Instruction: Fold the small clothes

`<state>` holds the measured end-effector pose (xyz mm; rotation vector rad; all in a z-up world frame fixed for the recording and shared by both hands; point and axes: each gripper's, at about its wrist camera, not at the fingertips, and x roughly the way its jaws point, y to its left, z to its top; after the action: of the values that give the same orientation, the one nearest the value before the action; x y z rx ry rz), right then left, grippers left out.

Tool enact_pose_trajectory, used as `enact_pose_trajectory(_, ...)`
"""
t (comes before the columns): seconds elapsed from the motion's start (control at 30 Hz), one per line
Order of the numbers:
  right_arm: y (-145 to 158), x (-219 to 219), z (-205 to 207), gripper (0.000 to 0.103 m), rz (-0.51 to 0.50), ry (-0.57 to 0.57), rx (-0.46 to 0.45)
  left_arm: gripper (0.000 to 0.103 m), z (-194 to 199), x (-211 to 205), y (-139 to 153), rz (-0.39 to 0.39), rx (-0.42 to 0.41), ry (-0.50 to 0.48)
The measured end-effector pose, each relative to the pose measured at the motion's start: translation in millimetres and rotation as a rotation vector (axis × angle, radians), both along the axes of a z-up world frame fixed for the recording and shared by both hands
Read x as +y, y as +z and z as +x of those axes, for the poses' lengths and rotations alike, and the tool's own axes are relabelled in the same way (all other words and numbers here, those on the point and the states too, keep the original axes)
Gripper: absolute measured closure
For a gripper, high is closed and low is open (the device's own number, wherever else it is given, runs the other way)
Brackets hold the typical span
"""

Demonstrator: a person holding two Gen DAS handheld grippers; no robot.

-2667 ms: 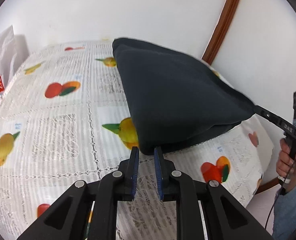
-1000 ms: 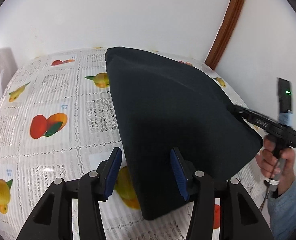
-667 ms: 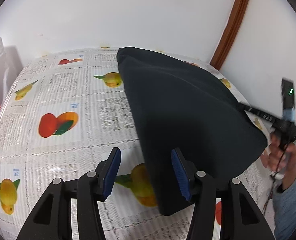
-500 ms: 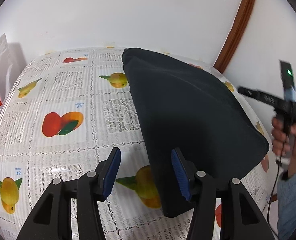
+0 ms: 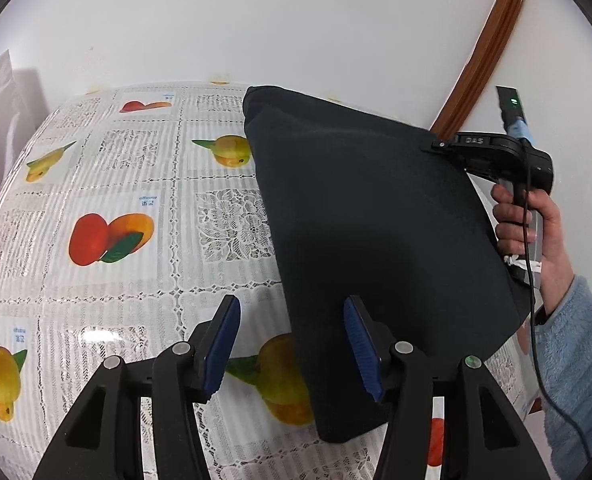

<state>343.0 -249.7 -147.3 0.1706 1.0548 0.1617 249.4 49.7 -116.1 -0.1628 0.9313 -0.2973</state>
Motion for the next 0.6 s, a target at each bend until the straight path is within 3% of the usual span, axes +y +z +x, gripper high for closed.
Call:
enact_pose_trajectory(0.07,-1.0,0.7,-0.2,0.087,-0.023,-0.006,0.036,0.052,-0.5,-0.5,0.6,0.013,0.001,-0.002)
enact_pose_trajectory(0.17,21.4,-8.7,-23.5,0.083,-0.077,-0.031,-0.02,0.052,-5.9,0.8,2.6,0.028,-0.006,-0.005)
enact_pose_trajectory(0.33,43.4,-24.4,-88.6,0.065,-0.103,0.006,-0.054,0.052,-20.8,5.4,0.2,0.03,-0.018,-0.011)
enact_pose_trajectory(0.47,39.9,-37.8,-141.7,0.059,-0.045,0.005,-0.058,0.052,-26.2,7.2,-0.4,0.013,-0.022,-0.018)
enact_pose_trajectory(0.6,18.0,-42.1,-157.9,0.059,0.048,-0.027,-0.029,0.051,-25.0,3.1,-0.4,0.018,-0.025,-0.025)
